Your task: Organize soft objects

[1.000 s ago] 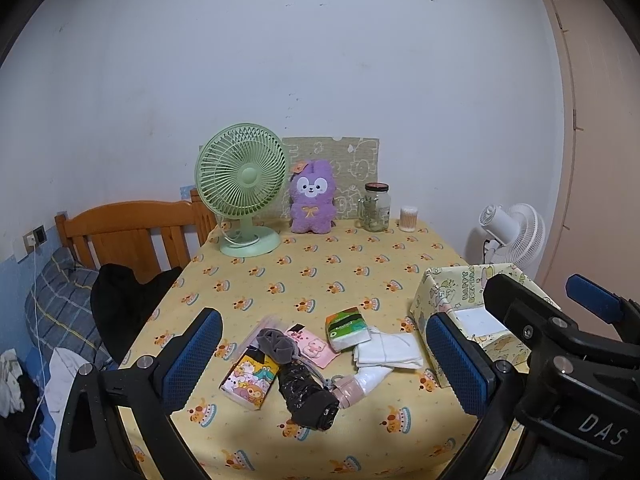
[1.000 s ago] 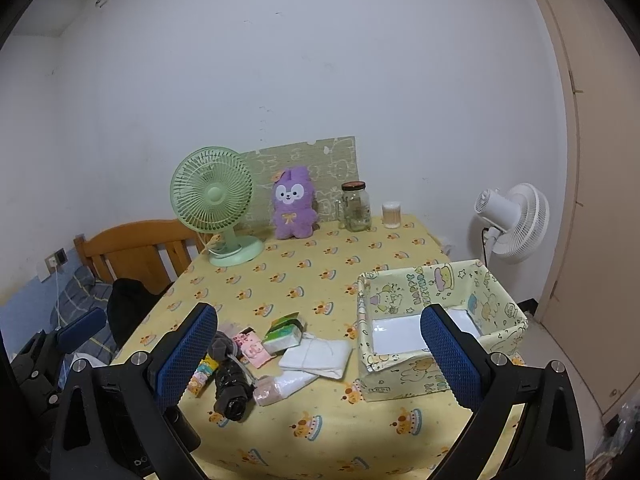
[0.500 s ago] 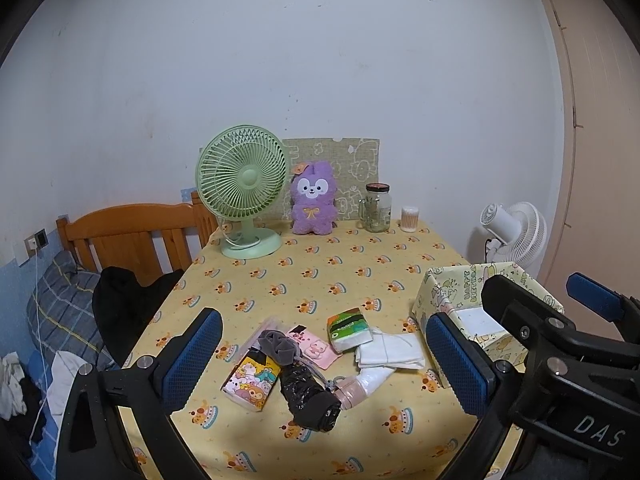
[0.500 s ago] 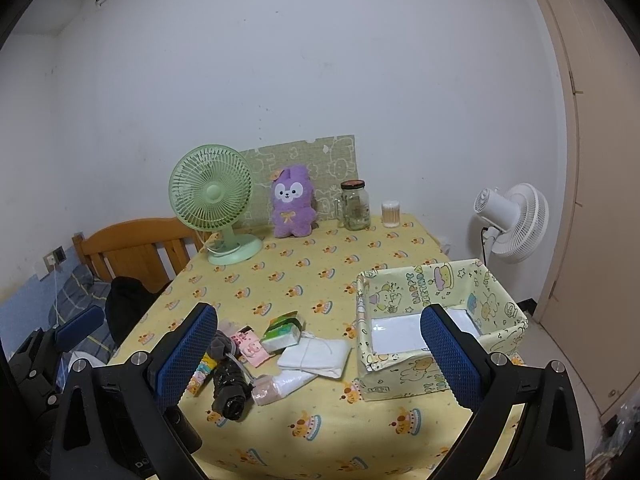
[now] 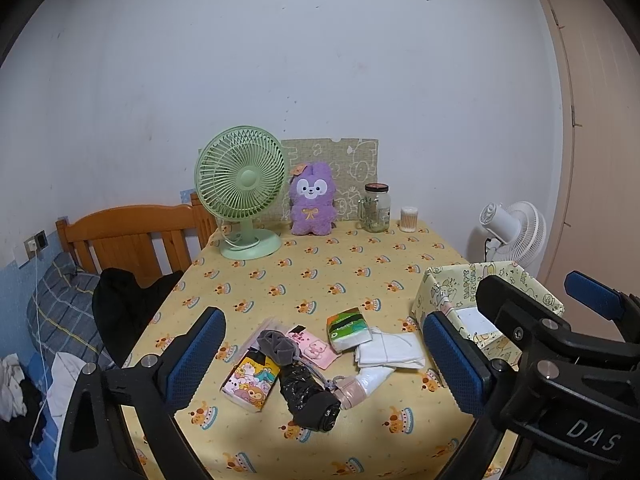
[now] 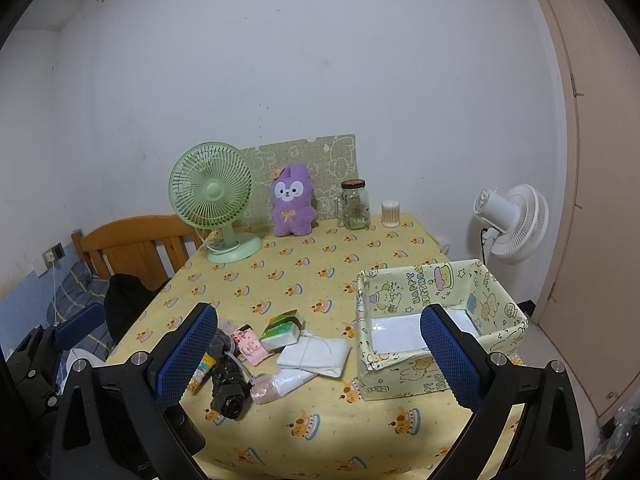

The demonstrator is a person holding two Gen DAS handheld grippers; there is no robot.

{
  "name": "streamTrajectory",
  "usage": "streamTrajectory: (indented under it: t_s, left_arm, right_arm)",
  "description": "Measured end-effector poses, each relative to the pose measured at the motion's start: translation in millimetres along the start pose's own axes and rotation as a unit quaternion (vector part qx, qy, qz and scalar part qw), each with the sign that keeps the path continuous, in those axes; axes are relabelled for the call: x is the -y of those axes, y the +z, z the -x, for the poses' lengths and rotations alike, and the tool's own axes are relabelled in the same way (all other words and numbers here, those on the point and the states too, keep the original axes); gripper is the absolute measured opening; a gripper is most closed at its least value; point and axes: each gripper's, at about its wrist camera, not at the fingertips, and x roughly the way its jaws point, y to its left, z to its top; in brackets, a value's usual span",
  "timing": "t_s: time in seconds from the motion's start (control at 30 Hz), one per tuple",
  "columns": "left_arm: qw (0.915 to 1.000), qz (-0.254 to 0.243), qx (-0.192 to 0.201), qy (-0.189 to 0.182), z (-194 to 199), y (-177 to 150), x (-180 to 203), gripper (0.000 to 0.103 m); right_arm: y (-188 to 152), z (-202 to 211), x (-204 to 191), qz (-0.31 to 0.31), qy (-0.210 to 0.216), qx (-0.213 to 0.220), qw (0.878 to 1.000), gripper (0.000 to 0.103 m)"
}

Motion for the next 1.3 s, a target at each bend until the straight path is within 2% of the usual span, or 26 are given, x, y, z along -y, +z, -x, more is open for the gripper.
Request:
streamTrajectory:
  t_s: [0.5, 0.73, 0.93, 1.3]
  left_arm:
    - [1.0, -0.003, 0.002, 0.007, -2.6, -2.1, 1.0, 0.1]
    - [0.9999, -0.002, -0.008, 0.009, -14.0, -6.2, -0.3, 0.096]
    - [0.9992, -0.007, 0.001, 0.04, -22.0, -12.3, 0.8, 0.094]
    - [0.9985, 0.009, -0.051, 0.018, -61.7, -36.0, -9.5, 0.088]
  right_arm:
    - [-2.2, -3.9, -0.9, 0.001, 0.0, -0.004, 1.0, 0.1]
    - [-3.3, -14.7, -6.4, 0.003, -0.002, -0.013, 1.0, 0.1]
    - [-8.6, -30.5, -9.8, 0.002, -0.005, -0.021, 1.0, 0.097]
    - [-31.2, -69.4, -18.4, 0.007, -0.011, -0.052, 0.999, 0.095]
